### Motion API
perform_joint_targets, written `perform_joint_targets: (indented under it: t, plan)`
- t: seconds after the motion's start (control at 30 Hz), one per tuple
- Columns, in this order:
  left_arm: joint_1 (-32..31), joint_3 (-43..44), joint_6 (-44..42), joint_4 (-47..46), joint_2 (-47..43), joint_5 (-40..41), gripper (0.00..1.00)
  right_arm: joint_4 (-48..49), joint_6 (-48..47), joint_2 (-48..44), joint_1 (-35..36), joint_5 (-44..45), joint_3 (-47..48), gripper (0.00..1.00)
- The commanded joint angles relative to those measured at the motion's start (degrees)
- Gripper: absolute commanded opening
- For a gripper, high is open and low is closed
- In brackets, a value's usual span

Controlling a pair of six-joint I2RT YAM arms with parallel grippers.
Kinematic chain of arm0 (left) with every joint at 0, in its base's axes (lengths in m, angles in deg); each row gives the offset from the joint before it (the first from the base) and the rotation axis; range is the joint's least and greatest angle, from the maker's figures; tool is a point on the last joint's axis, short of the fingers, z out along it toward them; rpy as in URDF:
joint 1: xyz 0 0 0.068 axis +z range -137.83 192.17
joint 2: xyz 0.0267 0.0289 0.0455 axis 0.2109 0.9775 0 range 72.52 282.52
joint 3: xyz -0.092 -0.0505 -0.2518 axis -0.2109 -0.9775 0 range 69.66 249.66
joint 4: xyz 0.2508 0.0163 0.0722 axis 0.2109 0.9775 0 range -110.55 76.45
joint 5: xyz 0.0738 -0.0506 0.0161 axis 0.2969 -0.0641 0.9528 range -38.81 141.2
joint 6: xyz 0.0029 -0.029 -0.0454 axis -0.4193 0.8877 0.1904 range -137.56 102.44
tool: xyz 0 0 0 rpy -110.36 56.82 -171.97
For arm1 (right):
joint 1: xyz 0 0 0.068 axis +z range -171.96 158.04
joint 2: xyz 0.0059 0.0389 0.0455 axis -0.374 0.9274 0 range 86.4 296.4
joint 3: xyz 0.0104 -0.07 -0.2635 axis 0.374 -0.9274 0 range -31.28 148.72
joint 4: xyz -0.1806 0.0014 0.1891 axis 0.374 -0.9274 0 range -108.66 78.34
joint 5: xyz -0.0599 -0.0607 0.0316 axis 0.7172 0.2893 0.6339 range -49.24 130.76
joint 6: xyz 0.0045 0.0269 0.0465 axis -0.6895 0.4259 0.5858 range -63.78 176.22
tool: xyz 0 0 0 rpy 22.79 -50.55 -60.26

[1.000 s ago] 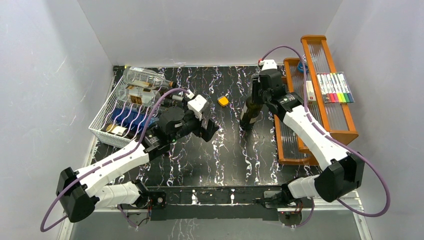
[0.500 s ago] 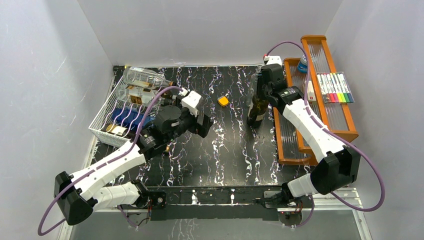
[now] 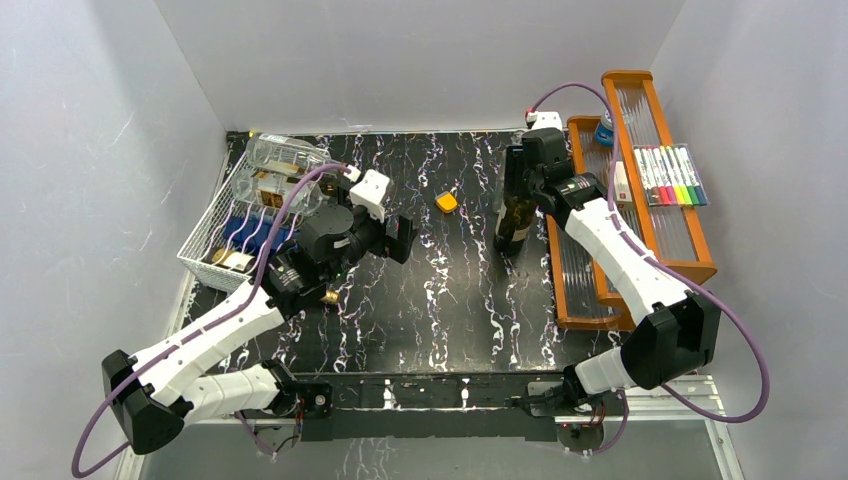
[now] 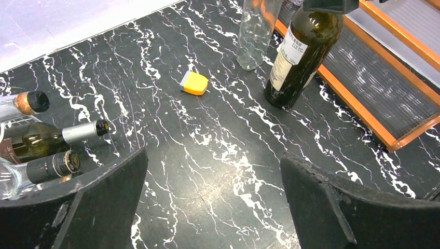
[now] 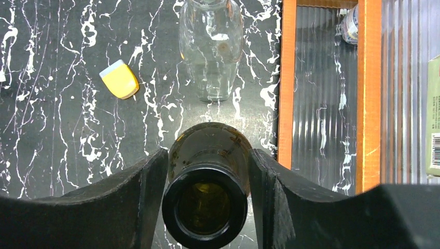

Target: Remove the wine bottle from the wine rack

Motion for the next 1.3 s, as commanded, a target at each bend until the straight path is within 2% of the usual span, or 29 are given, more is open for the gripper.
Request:
perform_joint_targets:
  t: [0.0, 0.07, 0.13, 0.17, 0.2, 0.43, 0.47, 0.67, 0.93, 1.27]
  plan:
    - [0.28, 2.90, 0.72, 0.15, -0.69, 0.56, 0.98, 1.74, -0.19, -0.85, -0.06, -0.51, 1.56, 0.71]
    - [0.29, 2.90, 0.96, 0.37, -0.77, 0.44, 0.98, 1.26, -0.23, -0.81, -0.07, -0.64, 1.98, 0.74]
    - [0.35, 3.06, 1.02, 0.80, -1.01, 0.45, 0.98, 0.60, -0.30, -1.26, -0.09, -0.96, 2.75, 0.82]
    - [0.31, 3.32, 0.95, 1.04, -1.12, 0.60, 0.98, -0.45, -0.41, -2.14, -0.08, -1.41, 4.11, 0.94]
    - [0.33, 3.47, 0.94, 1.06, -0.97, 0.62, 0.98, -1.48, -0.63, -2.84, -0.15, -2.14, 5.50, 0.98]
    - [0.36, 5.41, 0.38, 2.67, -1.49, 1.30, 0.98, -7.99, -1.65, -4.14, 0.03, -9.21, 18.77, 0.98]
    - [0.33, 5.82, 0.23, 3.07, -2.08, 1.64, 0.98, -8.07, -1.89, -3.63, 0.82, -11.90, 20.72, 0.98]
    - [0.40, 7.47, -0.50, 4.02, -4.80, 2.44, 0.98, -8.02, -0.85, 0.10, 7.22, -15.51, 26.09, 0.98]
    - [0.36, 8.89, -2.17, 5.60, -11.22, 4.10, 0.98, -2.24, 3.35, 7.46, 21.26, -18.79, 25.19, 0.98]
    - [0.33, 10.18, -3.96, 10.56, -16.70, 9.06, 0.98, 7.31, 9.03, 21.50, 27.22, -30.51, 22.01, 0.98]
